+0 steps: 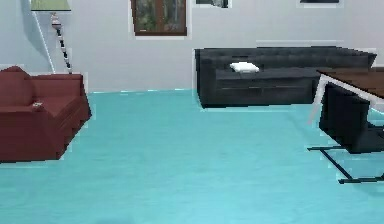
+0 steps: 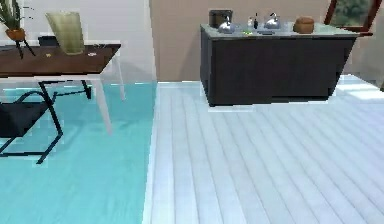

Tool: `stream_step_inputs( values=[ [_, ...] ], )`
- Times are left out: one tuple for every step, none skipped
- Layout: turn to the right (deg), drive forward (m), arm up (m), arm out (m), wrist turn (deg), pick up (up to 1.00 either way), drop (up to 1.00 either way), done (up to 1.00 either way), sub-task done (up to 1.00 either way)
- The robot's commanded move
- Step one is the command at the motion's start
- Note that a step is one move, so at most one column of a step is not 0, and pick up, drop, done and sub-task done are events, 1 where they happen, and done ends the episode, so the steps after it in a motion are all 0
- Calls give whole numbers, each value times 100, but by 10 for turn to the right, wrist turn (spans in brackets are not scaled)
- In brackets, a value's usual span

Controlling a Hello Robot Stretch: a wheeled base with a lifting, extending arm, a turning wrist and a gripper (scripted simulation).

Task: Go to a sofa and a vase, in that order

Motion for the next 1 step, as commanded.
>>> stream_step_inputs(
  values=[
    [-30,0,0,0,0,0,0,0,0]
  ],
)
